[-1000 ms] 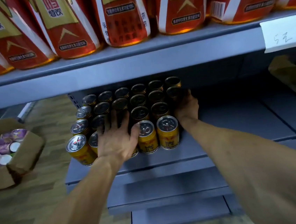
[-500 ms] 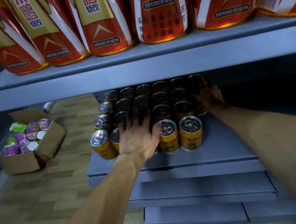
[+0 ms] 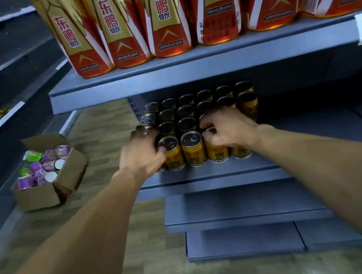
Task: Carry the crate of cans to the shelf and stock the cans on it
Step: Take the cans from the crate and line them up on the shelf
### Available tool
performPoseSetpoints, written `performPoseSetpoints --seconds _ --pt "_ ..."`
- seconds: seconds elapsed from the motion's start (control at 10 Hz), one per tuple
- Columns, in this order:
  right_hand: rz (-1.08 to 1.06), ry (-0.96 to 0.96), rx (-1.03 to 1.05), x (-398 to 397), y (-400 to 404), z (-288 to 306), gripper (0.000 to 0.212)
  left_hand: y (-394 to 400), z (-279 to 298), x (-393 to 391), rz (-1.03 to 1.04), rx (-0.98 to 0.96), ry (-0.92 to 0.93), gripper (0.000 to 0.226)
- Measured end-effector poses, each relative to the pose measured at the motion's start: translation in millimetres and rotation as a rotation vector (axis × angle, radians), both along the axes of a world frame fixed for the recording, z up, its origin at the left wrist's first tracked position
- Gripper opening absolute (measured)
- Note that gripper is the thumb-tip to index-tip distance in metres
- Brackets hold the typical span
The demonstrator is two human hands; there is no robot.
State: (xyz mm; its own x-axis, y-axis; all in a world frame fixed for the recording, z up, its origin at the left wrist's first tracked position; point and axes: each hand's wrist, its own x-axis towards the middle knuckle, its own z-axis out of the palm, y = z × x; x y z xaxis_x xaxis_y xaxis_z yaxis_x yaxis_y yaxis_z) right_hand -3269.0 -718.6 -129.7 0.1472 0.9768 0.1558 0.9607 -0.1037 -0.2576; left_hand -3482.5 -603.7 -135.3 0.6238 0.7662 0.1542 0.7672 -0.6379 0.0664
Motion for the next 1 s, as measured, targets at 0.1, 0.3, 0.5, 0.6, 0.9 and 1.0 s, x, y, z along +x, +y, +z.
performPoseSetpoints --seconds 0.1,0.3,0.5,0.6,0.9,1.0 --pt "0.062 -0.023 -0.014 -20 2 -1 0.031 -1 -11 -34 0.045 -0.11 0.001 0.046" --pt "-0.01 -0.087 -0.134 -47 18 -9 0.042 12 -21 -38 0.005 -0.176 -0.072 0.046" --pt "-0.016 -0.128 -0.079 -62 24 -13 0.019 17 -23 -25 0.008 -0.144 -0.184 0.038" --pt "0.023 -0.108 -0.076 -64 22 -20 0.012 15 -28 -27 0.028 -0.147 -0.239 0.034" --pt "0.064 -0.21 -0.112 -66 27 -24 0.023 21 -40 -26 -0.009 -0.132 -0.233 0.043" --pt "-0.039 -0.194 -0.034 -74 16 -28 0.037 10 -43 -23 -0.011 0.017 -0.064 0.053"
